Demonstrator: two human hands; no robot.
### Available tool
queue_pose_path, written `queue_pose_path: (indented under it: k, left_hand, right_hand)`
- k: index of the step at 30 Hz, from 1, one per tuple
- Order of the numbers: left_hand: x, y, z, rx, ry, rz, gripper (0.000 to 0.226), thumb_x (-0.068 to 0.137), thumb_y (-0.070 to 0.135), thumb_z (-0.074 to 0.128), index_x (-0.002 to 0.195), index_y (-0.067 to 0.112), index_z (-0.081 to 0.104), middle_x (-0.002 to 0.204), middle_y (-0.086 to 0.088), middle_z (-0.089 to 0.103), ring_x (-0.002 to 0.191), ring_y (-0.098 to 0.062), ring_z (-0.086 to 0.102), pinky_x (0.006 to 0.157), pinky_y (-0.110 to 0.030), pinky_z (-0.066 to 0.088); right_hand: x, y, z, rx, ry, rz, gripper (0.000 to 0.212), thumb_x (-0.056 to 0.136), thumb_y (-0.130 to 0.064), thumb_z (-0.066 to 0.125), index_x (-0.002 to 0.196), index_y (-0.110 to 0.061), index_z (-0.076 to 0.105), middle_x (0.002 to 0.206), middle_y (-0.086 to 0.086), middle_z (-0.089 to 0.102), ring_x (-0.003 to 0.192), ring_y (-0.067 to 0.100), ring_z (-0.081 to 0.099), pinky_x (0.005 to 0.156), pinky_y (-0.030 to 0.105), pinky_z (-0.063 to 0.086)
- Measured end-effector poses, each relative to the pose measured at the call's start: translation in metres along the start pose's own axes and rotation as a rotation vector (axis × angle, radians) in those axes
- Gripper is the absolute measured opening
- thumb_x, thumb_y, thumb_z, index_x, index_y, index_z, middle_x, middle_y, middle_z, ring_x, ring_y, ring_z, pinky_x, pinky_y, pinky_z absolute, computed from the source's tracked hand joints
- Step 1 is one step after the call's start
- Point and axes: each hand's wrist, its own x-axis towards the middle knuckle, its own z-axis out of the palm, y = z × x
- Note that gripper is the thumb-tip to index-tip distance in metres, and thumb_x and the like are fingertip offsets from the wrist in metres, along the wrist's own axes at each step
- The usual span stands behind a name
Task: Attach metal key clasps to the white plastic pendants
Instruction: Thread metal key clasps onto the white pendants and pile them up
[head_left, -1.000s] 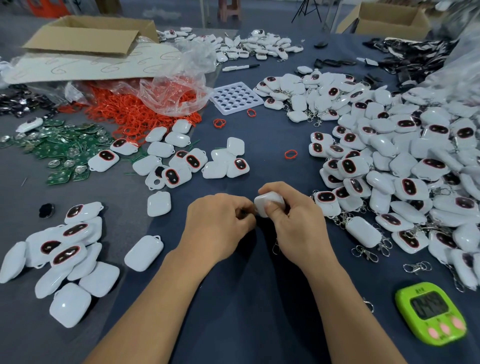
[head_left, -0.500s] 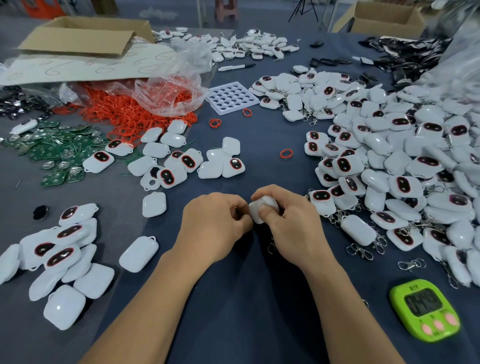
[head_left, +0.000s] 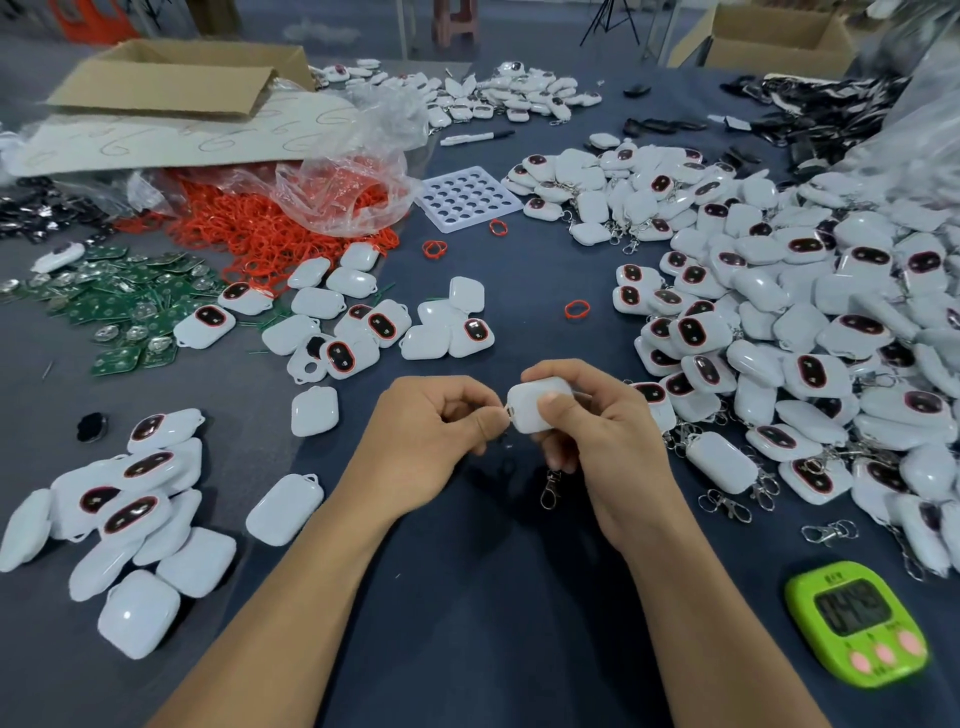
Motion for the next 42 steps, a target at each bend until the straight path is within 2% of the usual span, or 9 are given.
queue_pose_path:
  k: [6, 11, 17, 20, 23, 26, 28, 32, 42]
  left_hand:
    - [-0.007, 0.001, 0.008, 0.122, 0.176, 0.087, 0.005, 0.078, 0.048, 0.073, 0.081, 0.045, 0.074, 0.056, 0.004, 0.06, 0.049, -0.004, 0.044, 0.049, -0.024, 0.04]
    - [-0.006, 0.006, 0.007, -0.063, 0.105, 0.031, 0.009, 0.082, 0.045, 0.069, 0.086, 0.044, 0.077, 0.059, 0.003, 0.067, 0.054, -0.008, 0.056, 0.055, -0.019, 0.044]
    - [-0.004, 0.008, 0.005, -0.095, 0.073, 0.021, 0.015, 0.091, 0.034, 0.064, 0.085, 0.034, 0.078, 0.048, 0.004, 0.055, 0.048, -0.006, 0.045, 0.052, -0.014, 0.037]
    - [-0.007, 0.006, 0.004, 0.106, 0.145, 0.08, 0.015, 0.092, 0.03, 0.065, 0.088, 0.038, 0.077, 0.05, 0.004, 0.051, 0.049, -0.006, 0.044, 0.051, -0.013, 0.034]
    - [-0.011, 0.003, 0.007, 0.63, 0.262, 0.206, 0.013, 0.089, 0.029, 0.071, 0.09, 0.04, 0.077, 0.057, 0.003, 0.054, 0.058, -0.012, 0.052, 0.052, -0.028, 0.036]
    - [-0.012, 0.004, 0.011, 0.881, 0.314, 0.287, 0.016, 0.082, 0.021, 0.083, 0.084, 0.036, 0.079, 0.053, 0.003, 0.043, 0.051, -0.019, 0.04, 0.05, -0.019, 0.012]
    - [-0.012, 0.003, 0.011, 0.81, 0.326, 0.248, 0.011, 0.086, 0.029, 0.078, 0.085, 0.04, 0.077, 0.054, 0.004, 0.047, 0.053, -0.019, 0.048, 0.047, -0.023, 0.019]
    - [-0.007, 0.003, 0.007, 0.199, 0.25, 0.02, 0.016, 0.082, 0.048, 0.064, 0.093, 0.058, 0.07, 0.054, 0.008, 0.055, 0.049, -0.005, 0.046, 0.05, -0.018, 0.038]
    - [-0.005, 0.008, 0.008, -0.064, 0.229, -0.007, 0.015, 0.088, 0.034, 0.067, 0.08, 0.039, 0.078, 0.053, 0.007, 0.062, 0.05, -0.001, 0.049, 0.054, -0.012, 0.039]
  right_hand:
    - [0.001, -0.002, 0.0, 0.049, 0.0, -0.002, 0.033, 0.099, 0.002, 0.057, 0.101, -0.022, 0.08, 0.075, 0.008, 0.07, 0.048, 0.017, 0.048, 0.047, 0.023, 0.04]
    - [0.002, -0.001, 0.003, 0.167, -0.033, 0.037, 0.03, 0.102, 0.0, 0.054, 0.107, -0.018, 0.078, 0.069, 0.009, 0.063, 0.048, 0.017, 0.05, 0.045, 0.023, 0.038]
    - [0.001, 0.001, 0.011, 0.235, -0.011, 0.047, 0.027, 0.101, 0.002, 0.055, 0.108, -0.015, 0.075, 0.08, 0.013, 0.07, 0.048, 0.019, 0.053, 0.045, 0.024, 0.041]
    - [0.001, 0.003, 0.012, 0.174, 0.007, 0.02, 0.029, 0.1, 0.004, 0.056, 0.107, -0.016, 0.075, 0.081, 0.008, 0.073, 0.049, 0.018, 0.053, 0.045, 0.023, 0.041]
    - [-0.003, 0.006, 0.016, -0.043, 0.051, -0.052, 0.03, 0.095, -0.001, 0.063, 0.101, -0.027, 0.077, 0.078, 0.002, 0.072, 0.051, 0.016, 0.056, 0.048, 0.023, 0.045]
    - [-0.005, 0.009, 0.019, -0.21, 0.068, -0.108, 0.029, 0.091, -0.007, 0.07, 0.1, -0.034, 0.076, 0.078, -0.001, 0.073, 0.053, 0.012, 0.061, 0.051, 0.019, 0.047]
    - [-0.004, 0.008, 0.019, -0.164, 0.064, -0.096, 0.029, 0.092, -0.006, 0.068, 0.101, -0.033, 0.076, 0.079, 0.0, 0.073, 0.053, 0.014, 0.061, 0.051, 0.021, 0.048]
    - [0.001, 0.005, 0.013, 0.107, 0.015, -0.01, 0.028, 0.098, 0.004, 0.06, 0.109, -0.017, 0.075, 0.082, 0.007, 0.075, 0.051, 0.019, 0.056, 0.047, 0.025, 0.045]
    - [0.003, 0.004, 0.014, 0.139, 0.024, 0.029, 0.024, 0.101, 0.003, 0.057, 0.109, -0.013, 0.073, 0.079, 0.011, 0.073, 0.048, 0.018, 0.055, 0.045, 0.025, 0.043]
